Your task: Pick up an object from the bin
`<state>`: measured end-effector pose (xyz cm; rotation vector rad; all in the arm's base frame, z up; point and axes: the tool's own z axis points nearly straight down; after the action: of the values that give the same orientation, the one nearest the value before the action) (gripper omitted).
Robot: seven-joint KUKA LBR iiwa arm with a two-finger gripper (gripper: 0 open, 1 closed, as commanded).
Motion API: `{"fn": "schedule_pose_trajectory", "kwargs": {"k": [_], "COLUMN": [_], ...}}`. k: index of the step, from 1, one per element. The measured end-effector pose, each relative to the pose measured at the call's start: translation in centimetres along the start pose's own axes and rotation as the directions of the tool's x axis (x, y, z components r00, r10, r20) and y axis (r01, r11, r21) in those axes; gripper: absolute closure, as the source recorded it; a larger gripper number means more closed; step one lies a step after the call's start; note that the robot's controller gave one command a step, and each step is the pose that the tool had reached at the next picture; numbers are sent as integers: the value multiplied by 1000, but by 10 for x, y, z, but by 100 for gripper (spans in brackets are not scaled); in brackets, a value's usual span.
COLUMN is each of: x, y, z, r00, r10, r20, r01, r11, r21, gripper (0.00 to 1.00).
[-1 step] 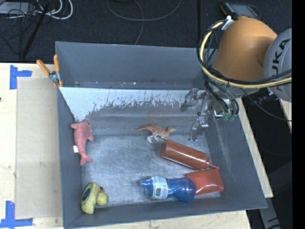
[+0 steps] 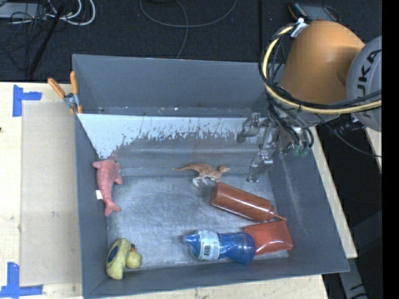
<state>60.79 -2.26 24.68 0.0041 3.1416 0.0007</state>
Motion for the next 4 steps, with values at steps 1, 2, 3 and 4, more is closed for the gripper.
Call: {"fn": "schedule_pose_trajectory", "kwargs": {"k": [1,2,3,4], "x": [20,41,37,50], "y": [-19,-47,-51,-44], "z": [69,89,104,178], "r00": [999,978,926,913], "r10": [41,208,377,408], "r20": [3,-4,-1,4], "r01": [-41,-208,-377,-408], "r11": [999,978,926,913], "r21": [-1,0,0,0], "gripper": [0,0,0,0]}}
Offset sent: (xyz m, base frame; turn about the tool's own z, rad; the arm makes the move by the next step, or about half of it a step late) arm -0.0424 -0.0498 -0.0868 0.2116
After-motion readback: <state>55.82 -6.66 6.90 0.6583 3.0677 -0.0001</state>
